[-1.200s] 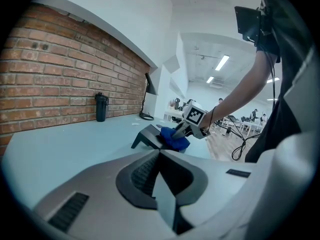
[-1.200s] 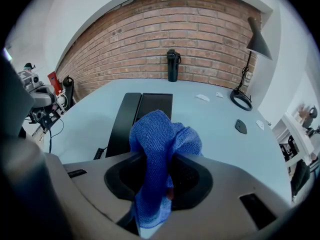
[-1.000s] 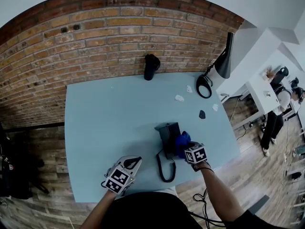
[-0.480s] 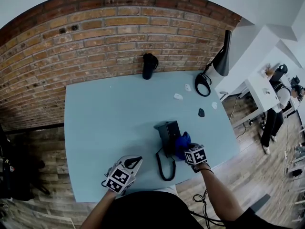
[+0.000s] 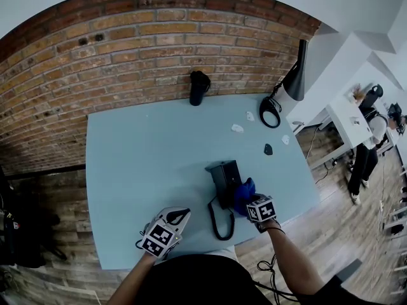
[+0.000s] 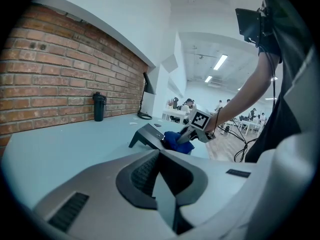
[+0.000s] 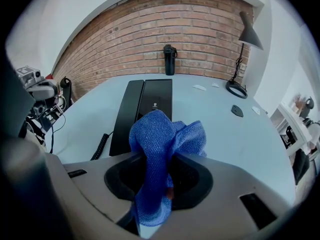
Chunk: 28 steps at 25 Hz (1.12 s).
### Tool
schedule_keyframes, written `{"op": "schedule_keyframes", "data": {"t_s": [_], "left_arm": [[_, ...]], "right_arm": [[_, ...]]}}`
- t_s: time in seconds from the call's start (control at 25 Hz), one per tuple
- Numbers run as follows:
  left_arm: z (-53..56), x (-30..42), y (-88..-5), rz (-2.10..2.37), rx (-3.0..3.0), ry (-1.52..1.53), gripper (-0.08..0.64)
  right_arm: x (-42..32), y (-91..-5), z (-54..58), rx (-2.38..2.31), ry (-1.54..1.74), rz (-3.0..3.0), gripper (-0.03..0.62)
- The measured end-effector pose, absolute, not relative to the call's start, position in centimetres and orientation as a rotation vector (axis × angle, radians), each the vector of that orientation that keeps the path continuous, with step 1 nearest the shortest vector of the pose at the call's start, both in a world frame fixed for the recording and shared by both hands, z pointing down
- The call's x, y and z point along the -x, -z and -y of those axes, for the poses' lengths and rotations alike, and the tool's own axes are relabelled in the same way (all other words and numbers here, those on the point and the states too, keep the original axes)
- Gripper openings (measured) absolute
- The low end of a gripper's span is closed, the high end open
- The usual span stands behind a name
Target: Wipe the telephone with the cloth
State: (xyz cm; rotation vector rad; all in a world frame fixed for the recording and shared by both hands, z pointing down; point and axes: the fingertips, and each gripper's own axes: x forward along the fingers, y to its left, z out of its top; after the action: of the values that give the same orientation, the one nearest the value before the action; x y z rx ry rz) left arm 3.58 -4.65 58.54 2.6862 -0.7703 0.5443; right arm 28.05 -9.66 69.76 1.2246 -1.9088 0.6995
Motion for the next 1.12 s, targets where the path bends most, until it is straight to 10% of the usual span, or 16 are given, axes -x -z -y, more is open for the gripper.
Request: {"op": "schedule_keyframes", "data": {"t_s": [1.12], "left_arm": [[4.3,-3.0,-58.0,0.786,-2.671,-0.504,-0.003]], "right_arm": [[-25.7,-65.3,7.6,-1.223,-0.789,2.090,0.124]]}}
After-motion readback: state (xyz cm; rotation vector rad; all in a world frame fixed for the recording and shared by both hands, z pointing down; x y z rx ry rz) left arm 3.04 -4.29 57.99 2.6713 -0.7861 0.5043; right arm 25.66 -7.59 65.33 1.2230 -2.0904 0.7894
